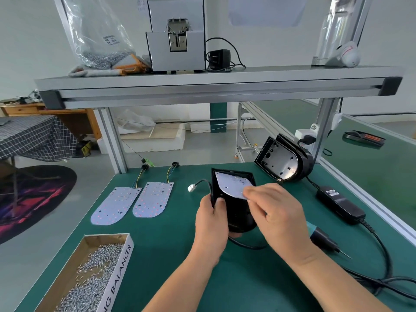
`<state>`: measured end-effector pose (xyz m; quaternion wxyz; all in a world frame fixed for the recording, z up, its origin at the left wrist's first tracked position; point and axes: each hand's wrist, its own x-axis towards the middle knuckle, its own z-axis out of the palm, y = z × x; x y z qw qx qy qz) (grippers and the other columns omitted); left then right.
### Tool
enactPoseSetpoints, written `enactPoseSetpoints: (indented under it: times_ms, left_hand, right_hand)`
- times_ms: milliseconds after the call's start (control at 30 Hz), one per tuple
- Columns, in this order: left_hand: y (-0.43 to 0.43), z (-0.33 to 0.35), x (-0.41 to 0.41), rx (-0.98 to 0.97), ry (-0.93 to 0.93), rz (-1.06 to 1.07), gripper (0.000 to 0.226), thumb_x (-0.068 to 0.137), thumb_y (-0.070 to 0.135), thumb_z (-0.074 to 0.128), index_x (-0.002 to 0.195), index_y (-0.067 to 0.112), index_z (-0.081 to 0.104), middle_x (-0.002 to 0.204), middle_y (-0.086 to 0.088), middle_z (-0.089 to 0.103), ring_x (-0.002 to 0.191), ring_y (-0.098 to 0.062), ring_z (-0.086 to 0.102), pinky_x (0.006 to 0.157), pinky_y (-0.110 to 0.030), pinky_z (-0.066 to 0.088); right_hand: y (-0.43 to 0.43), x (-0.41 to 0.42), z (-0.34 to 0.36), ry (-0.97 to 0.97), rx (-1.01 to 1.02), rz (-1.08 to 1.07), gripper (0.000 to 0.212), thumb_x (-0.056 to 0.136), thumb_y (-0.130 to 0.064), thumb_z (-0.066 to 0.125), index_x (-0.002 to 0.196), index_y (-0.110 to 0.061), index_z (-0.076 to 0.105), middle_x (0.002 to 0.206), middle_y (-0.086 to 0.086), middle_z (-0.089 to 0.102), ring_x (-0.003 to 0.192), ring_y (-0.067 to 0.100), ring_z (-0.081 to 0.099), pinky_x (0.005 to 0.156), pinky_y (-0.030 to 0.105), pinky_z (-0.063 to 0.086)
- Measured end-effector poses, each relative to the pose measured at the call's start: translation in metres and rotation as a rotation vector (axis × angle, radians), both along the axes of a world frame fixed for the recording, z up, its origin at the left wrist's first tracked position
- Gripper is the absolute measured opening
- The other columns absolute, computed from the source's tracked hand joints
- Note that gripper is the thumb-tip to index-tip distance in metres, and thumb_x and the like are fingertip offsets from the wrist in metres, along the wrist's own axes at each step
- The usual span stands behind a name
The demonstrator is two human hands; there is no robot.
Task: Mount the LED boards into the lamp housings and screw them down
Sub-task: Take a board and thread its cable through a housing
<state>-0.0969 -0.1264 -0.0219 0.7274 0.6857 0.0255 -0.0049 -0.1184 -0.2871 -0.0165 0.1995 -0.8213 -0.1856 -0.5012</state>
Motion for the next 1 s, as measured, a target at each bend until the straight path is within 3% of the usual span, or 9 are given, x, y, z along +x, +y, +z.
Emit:
enactPoseSetpoints:
  times_ms: [67,167,433,567,667,733,833,900,1000]
  left_hand:
    - [0.000,0.000,0.001,-0.101,0.042,0.002,0.024,0.105,0.030,0.050,0.108,0.017,0.070,0.107,-0.016,0.074,0.096,-0.037,0.073,0.070,-0.059,0.066]
    - [0.004,0.000,0.002,-0.256,0.104,-0.034,0.026,0.100,0.027,0.052,0.109,0.015,0.073,0.110,-0.015,0.076,0.089,-0.027,0.074,0.085,-0.060,0.063]
    - [0.010,0.001,0.002,-0.299,0.102,-0.196,0.032,0.104,0.042,0.061,0.119,0.017,0.075,0.115,-0.013,0.080,0.098,-0.029,0.078,0.075,-0.041,0.062]
    - [0.016,-0.001,0.005,-0.261,0.047,-0.244,0.021,0.103,0.019,0.065,0.122,0.016,0.074,0.116,-0.015,0.079,0.097,-0.028,0.077,0.073,-0.037,0.062]
    - [0.013,-0.006,0.008,-0.248,0.016,-0.212,0.021,0.107,0.011,0.058,0.120,0.015,0.075,0.116,-0.015,0.080,0.103,-0.034,0.078,0.080,-0.046,0.066]
    - [0.012,-0.007,0.008,-0.219,-0.010,-0.158,0.024,0.108,0.009,0.054,0.119,0.015,0.075,0.115,-0.014,0.080,0.104,-0.038,0.078,0.080,-0.049,0.067]
    - [0.012,-0.010,0.011,-0.190,-0.064,-0.114,0.027,0.108,0.004,0.051,0.122,0.014,0.073,0.115,-0.010,0.081,0.105,-0.032,0.078,0.075,-0.033,0.065]
    - [0.012,-0.010,0.011,-0.161,-0.081,-0.089,0.028,0.107,0.005,0.053,0.122,0.018,0.072,0.116,-0.004,0.081,0.107,-0.027,0.078,0.081,-0.032,0.063]
    - [0.010,-0.011,0.010,-0.130,-0.123,-0.113,0.028,0.103,0.011,0.059,0.127,0.022,0.067,0.119,0.001,0.080,0.112,-0.021,0.076,0.090,-0.034,0.062]
  right_hand:
    - [0.004,-0.002,-0.001,0.022,-0.097,-0.007,0.021,0.086,0.007,0.081,0.100,-0.008,0.080,0.103,-0.003,0.078,0.092,0.023,0.069,0.080,0.033,0.059]
    - [0.009,-0.003,0.001,0.089,-0.164,0.022,0.027,0.080,0.008,0.085,0.100,-0.010,0.081,0.105,-0.004,0.079,0.093,0.023,0.069,0.081,0.030,0.058]
    - [0.002,-0.010,0.013,0.320,-0.185,0.105,0.023,0.083,0.001,0.072,0.102,-0.010,0.080,0.105,-0.010,0.075,0.098,0.024,0.063,0.085,0.031,0.056]
    - [0.001,-0.014,0.015,0.485,-0.188,0.136,0.031,0.095,-0.024,0.051,0.104,-0.012,0.079,0.105,-0.013,0.073,0.106,0.018,0.057,0.093,0.036,0.051]
    - [0.000,-0.013,0.011,0.477,-0.242,0.038,0.033,0.101,-0.032,0.051,0.112,-0.026,0.082,0.119,-0.024,0.074,0.116,0.012,0.058,0.101,0.046,0.040]
    - [0.002,-0.011,0.007,0.527,-0.115,0.078,0.029,0.099,-0.028,0.062,0.122,-0.025,0.079,0.135,-0.018,0.067,0.128,0.010,0.049,0.110,0.041,0.038]
    - [0.007,-0.010,0.001,0.651,0.213,0.117,0.073,0.089,-0.030,0.068,0.157,-0.028,0.042,0.157,-0.017,0.032,0.146,0.000,0.027,0.118,0.012,0.021]
    - [0.009,-0.009,0.000,0.806,0.499,0.126,0.088,0.085,-0.036,0.070,0.162,-0.036,0.027,0.155,-0.022,0.032,0.141,-0.005,0.038,0.118,0.021,0.031]
    - [0.007,-0.007,0.002,0.982,0.784,0.252,0.047,0.077,-0.027,0.076,0.123,-0.037,0.066,0.116,-0.011,0.076,0.087,0.009,0.071,0.085,0.049,0.061]
